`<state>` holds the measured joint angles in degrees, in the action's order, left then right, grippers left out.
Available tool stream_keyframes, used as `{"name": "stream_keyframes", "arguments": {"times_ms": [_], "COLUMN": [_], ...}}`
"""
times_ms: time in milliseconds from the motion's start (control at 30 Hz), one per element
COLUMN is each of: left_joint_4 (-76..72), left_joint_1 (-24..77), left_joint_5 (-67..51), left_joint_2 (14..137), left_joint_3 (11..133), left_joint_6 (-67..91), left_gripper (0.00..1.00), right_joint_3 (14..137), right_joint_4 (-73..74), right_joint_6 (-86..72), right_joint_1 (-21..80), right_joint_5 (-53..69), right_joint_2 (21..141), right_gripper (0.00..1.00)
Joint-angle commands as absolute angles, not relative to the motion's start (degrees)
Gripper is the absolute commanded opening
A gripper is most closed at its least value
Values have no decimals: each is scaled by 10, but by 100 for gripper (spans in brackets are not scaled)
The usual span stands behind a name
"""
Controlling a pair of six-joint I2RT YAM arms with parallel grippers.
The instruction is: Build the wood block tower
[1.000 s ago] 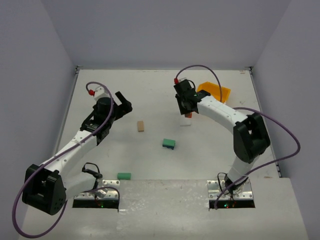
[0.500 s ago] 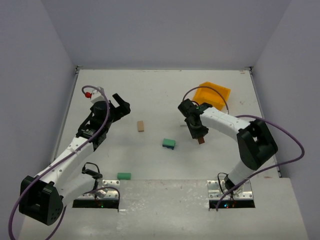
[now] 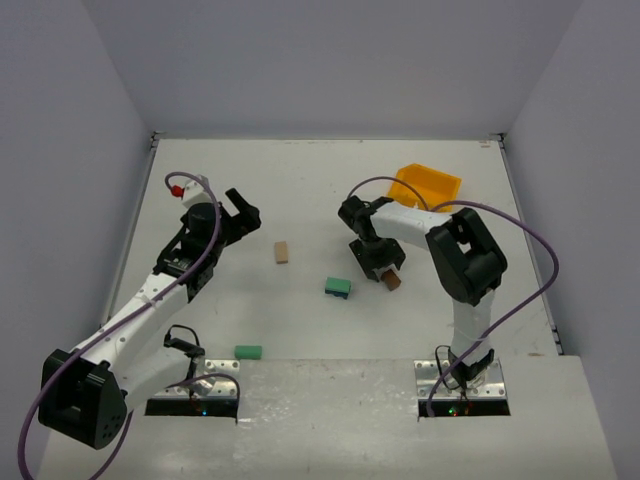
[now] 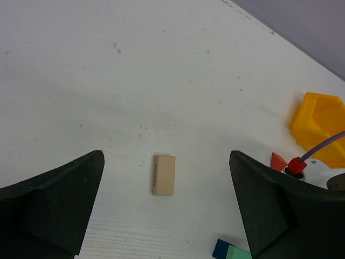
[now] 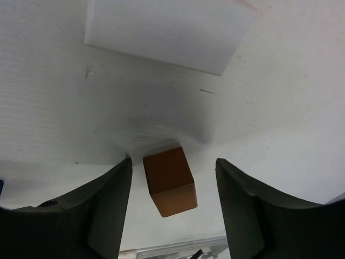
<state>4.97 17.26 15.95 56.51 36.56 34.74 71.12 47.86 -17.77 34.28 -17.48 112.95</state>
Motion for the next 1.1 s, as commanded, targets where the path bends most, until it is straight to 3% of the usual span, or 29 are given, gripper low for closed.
{"name": "stream_keyframes", "arguments": {"times_ms": [0,333,667,767,867,1067], "left_joint_4": [29,26,29,30,30,26], "left_joint_1": [173,173,173,173,173,173], "left_joint_5": [166,159,152,152,149,142], "left_joint_2": [562,564,559,554,548,541], "left_joint_3": [369,370,371,369,367,364], "left_joint_6": [340,340,340,341,342,342], "left_gripper": [100,100,100,100,100,100], "right_joint_3": [714,594,566,571,570,560], "right_joint_4": [455,385,356,354,351,308], "right_joint_6": [-183,-198,-182,-182,-178,-69], "right_joint_1": [344,344,345,345,344,369], "right_joint_5": [-179,-144,-123,-129,-134,-136], "right_joint_2": [1110,993,990,995,979,893], "right_gripper": [66,60,45,36,16,6]}}
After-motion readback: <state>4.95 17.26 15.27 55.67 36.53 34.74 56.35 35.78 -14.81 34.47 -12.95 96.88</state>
